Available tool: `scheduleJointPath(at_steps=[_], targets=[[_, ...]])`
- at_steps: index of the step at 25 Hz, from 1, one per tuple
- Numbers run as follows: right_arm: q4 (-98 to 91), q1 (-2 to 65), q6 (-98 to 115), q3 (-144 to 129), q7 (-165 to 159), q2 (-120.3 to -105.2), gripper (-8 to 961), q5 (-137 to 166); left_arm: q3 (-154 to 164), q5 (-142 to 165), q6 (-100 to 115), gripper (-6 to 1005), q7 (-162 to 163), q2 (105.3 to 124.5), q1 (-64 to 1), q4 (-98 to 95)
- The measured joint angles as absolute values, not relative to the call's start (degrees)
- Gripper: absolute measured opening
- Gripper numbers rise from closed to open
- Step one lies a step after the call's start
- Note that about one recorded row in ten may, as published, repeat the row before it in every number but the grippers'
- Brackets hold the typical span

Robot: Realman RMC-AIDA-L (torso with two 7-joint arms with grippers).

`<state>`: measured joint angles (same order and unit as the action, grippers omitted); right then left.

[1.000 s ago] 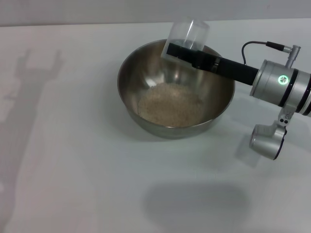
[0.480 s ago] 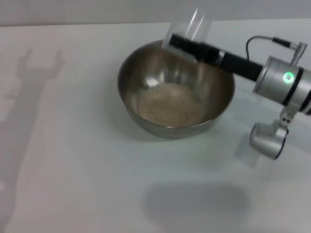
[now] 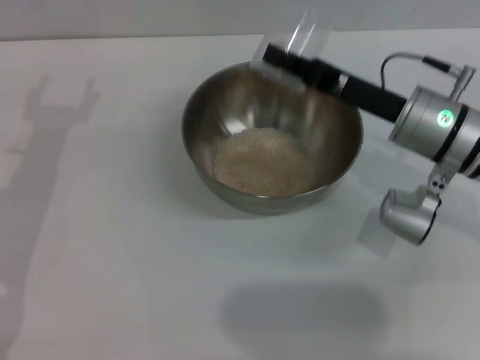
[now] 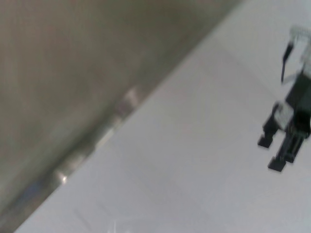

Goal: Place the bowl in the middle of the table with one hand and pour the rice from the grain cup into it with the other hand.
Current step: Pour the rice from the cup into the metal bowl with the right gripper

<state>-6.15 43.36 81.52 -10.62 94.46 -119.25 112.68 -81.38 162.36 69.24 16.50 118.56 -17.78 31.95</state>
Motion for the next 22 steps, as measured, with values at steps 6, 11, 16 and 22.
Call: scheduleJointPath(at_steps=[6, 11, 16, 22], targets=[[-5.75, 43.56, 81.43, -11.87, 94.42, -119.20, 16, 109.74, -81.39, 162.63, 69.49, 860, 17.24, 118.56, -17.66, 31.99], [-5.49, 42.82, 81.50, -13.32, 94.46, -119.32, 16, 109.00, -81.39, 162.68, 70.14, 860, 17.44, 118.56, -17.66, 31.99], [-5.25, 41.76, 81.31, -15.82, 94.95, -119.49, 16, 108.13, -81.39, 162.70, 70.58, 860, 18.51, 118.50, -17.66, 31.92], [-5.26, 41.53, 81.97, -17.24, 95.37, -119.46, 16, 105.10, -81.39, 162.69, 70.73, 861, 18.69, 118.40, -17.67, 31.98]])
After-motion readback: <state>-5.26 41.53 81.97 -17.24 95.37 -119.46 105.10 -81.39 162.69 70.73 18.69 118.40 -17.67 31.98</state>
